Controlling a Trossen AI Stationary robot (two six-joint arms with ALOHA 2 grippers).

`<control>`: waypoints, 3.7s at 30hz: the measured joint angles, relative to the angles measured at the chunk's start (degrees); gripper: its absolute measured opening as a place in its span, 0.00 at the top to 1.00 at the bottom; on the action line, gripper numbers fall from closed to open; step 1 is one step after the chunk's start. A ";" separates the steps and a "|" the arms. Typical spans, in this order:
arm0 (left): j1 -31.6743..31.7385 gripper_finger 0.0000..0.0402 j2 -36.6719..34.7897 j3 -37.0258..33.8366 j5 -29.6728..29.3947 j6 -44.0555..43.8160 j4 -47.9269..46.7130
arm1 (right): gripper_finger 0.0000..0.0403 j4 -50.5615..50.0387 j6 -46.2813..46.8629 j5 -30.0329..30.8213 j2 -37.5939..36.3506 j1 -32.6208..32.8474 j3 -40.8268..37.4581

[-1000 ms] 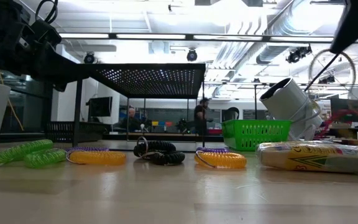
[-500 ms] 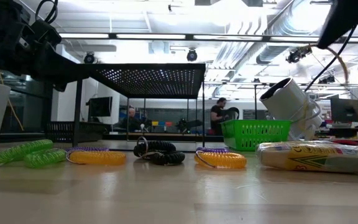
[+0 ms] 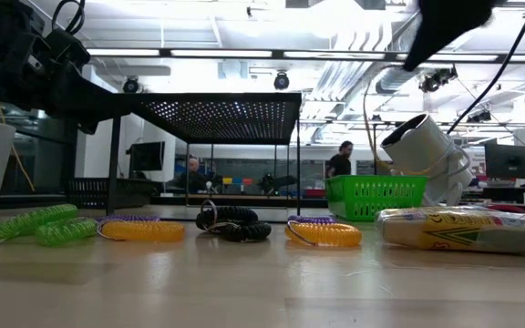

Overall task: Pick & Place Office Desk Supplies
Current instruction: Put the yellow rubber band into the green basket, then put the red rubber band into the green basket

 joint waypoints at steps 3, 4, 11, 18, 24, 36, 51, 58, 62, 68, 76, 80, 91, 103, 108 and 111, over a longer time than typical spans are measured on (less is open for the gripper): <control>-0.02 0.71 0.02 0.00 0.00 0.00 0.00 | 1.00 0.00 -0.57 1.93 0.00 -3.21 0.02; 0.00 0.71 0.02 0.00 0.00 0.00 0.00 | 1.00 0.00 -0.90 2.35 0.00 -4.23 0.02; -0.02 0.71 0.00 0.00 0.00 0.00 0.02 | 1.00 0.04 -2.34 4.98 0.00 -10.48 0.02; -0.02 0.71 0.01 0.00 0.00 0.00 0.01 | 1.00 1.52 -4.52 6.24 0.00 -14.80 0.02; 0.00 0.71 0.00 0.00 0.00 0.00 0.00 | 1.00 7.21 -9.65 2.35 0.00 -18.02 -0.01; 0.00 0.71 0.01 0.00 0.00 0.00 0.02 | 1.00 22.20 -9.13 -9.83 0.00 -21.98 -6.84; -0.01 0.71 0.00 0.00 0.00 0.00 0.02 | 1.00 25.09 -2.45 -17.01 0.00 -24.11 -10.71; 0.00 0.71 0.00 0.00 0.00 0.00 0.02 | 0.91 25.30 -2.51 -17.21 0.00 -25.48 -10.71; 0.00 0.71 0.02 0.00 0.00 0.00 0.00 | 0.81 25.74 -2.31 -16.15 0.00 -25.46 -10.71; 0.00 0.71 0.02 0.00 0.00 0.00 0.00 | 0.73 25.79 -2.33 -16.11 0.00 -25.42 -10.71; 0.00 0.71 0.00 0.00 0.00 0.00 0.00 | 0.72 23.83 -2.05 -19.99 0.00 -23.36 -10.71; 0.00 0.71 0.01 0.00 0.02 0.00 0.02 | 0.72 22.06 0.37 -25.06 0.02 -20.71 -10.71; -0.02 0.71 0.00 0.00 0.00 0.00 0.00 | 0.73 21.00 3.37 -36.74 0.02 -11.09 -10.69; 0.00 0.71 0.00 0.00 0.00 0.00 0.01 | 0.74 21.12 -8.15 -38.83 0.02 -2.97 -10.69; -0.02 0.71 0.00 0.00 0.00 0.00 0.02 | 0.74 22.66 -15.33 -38.32 0.02 0.22 -10.71; -0.02 0.71 0.00 0.00 0.00 0.00 0.01 | 0.74 25.31 -17.21 -36.90 0.02 2.06 -11.83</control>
